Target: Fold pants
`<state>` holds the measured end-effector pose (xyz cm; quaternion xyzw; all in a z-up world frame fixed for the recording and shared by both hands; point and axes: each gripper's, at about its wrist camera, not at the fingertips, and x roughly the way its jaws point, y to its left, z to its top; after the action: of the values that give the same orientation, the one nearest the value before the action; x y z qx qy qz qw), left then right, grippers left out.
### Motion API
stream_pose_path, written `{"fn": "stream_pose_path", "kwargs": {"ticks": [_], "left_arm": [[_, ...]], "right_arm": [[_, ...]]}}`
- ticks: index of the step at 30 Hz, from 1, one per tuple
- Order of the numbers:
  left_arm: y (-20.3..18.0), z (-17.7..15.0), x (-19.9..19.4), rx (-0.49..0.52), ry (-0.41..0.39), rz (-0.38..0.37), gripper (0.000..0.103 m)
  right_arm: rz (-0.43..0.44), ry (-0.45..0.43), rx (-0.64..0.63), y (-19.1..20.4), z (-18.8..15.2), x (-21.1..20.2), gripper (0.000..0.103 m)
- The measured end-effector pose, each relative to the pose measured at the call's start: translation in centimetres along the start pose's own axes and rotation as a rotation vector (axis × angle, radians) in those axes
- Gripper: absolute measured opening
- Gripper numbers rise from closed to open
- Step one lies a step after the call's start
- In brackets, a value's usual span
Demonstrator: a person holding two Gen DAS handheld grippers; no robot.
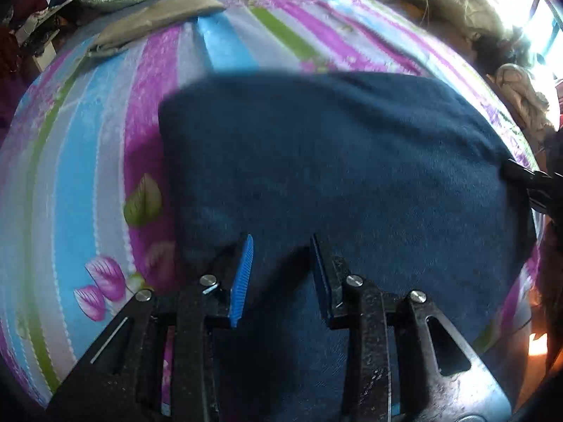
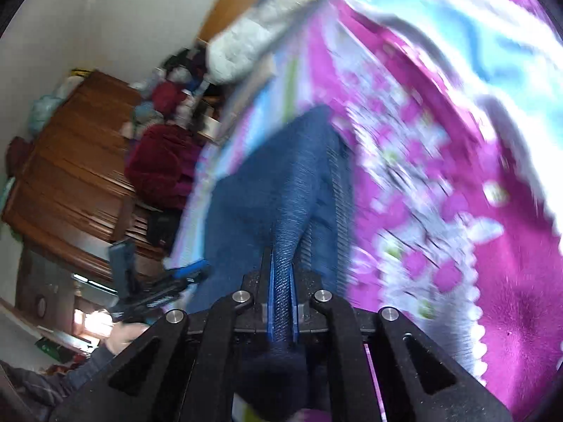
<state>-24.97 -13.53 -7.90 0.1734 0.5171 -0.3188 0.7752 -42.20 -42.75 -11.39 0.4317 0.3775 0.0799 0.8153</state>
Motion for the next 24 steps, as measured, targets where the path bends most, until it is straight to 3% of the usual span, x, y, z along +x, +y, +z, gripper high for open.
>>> {"fn": "stream_pose_path", "kwargs": {"ticks": [3, 8, 11, 14, 17, 18, 24], "left_arm": [[0.0, -0.4, 0.2, 0.008, -0.027, -0.003, 0.034], [0.6, -0.4, -1.1, -0.013, -0.033, -0.032, 0.034], [-1.1, -2.6, -3.5, 0.010, -0.117, -0.134, 0.034], [-3.0, -6.1, -2.5, 0.115, -0.067, -0.154, 0.034], [-1.3, -7.7, -2.5, 0.046, -0.130, -0.231, 0.035], [-1.1, -7.5, -2.6, 0.025, -0.128, -0.243, 0.035], [-1.6, -7.9, -2.9, 0.025, -0.140, -0.213, 0.034]], "right_arm": [[0.030, -0.025, 0.043, -1.1, -0.4, -0.2, 0.010], [0.002, -0.016, -0.012, 0.2, -0.2, 0.1, 0.015], [-0.009, -0.005, -0.014, 0.0, 0.0, 0.9, 0.015], [-0.024, 0.002, -0.008, -0.5, 0.2, 2.2, 0.016], [-0.035, -0.009, -0.024, -0.6, 0.0, 1.9, 0.021], [-0.051, -0.032, -0.046, -0.1, 0.4, 1.2, 0.029], [-0.107, -0.173, -0.141, 2.8, 5.3, -1.8, 0.030]]}}
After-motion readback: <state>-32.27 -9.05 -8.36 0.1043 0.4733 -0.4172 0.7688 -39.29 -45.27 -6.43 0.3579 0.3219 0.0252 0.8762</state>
